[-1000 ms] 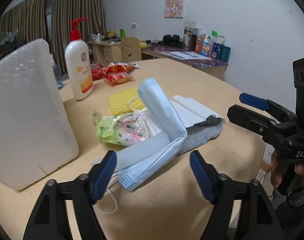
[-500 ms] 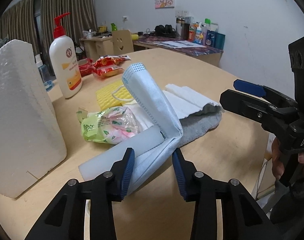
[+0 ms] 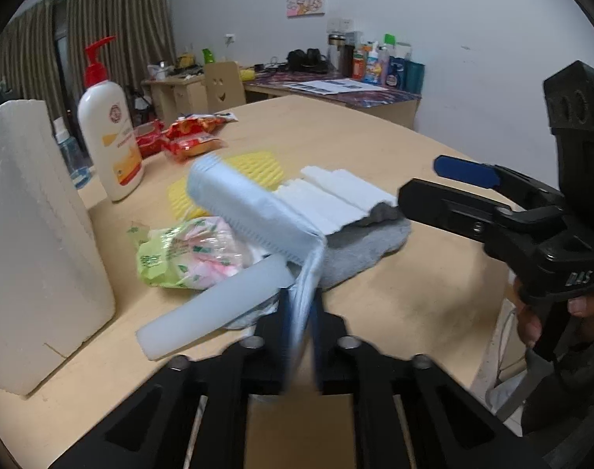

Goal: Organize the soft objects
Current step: 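Close the left gripper on the blue face mask and lift it, then move the right tool toward the white foam tube while the left holds the mask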

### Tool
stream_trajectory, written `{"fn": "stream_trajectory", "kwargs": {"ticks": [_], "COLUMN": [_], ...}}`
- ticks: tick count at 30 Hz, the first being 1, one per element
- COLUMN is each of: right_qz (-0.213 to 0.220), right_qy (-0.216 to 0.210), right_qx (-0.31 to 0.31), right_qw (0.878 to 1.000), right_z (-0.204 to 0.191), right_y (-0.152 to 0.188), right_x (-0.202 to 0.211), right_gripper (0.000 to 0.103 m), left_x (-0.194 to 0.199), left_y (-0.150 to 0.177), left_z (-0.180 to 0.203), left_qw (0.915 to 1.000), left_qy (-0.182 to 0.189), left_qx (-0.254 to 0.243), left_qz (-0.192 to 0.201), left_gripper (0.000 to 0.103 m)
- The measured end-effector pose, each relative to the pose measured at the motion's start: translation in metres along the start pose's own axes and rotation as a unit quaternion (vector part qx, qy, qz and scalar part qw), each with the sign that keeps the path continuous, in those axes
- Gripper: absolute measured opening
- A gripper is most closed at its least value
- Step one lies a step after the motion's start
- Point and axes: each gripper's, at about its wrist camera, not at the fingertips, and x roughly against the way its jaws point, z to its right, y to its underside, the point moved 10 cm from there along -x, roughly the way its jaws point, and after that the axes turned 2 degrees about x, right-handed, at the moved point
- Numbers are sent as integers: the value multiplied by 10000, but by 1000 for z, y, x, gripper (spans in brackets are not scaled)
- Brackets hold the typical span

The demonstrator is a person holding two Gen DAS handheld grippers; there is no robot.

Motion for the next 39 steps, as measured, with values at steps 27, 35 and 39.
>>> {"fn": "stream_trajectory", "kwargs": {"ticks": [27, 35, 39], "right_qz": [-75, -380, -330], "right_qy": [-9, 231, 27], "right_qx": [-33, -30, 239], "right_qw": [10000, 9990, 9992], "right_z": [-11, -9, -34], "right_y": [-1, 6, 4], "right_x": [2, -15, -10], "right_gripper": [103, 103, 103], "left_x": [97, 104, 111], "left_y": [-20, -1, 9], "left_z": [-25, -59, -73], "left_qw": [9906, 9874, 9851], "left_qy": [-221, -446, -588], "left_qx": [231, 725, 880], "left_qz": [1332, 1332, 1354], "left_gripper": [4, 4, 4]}}
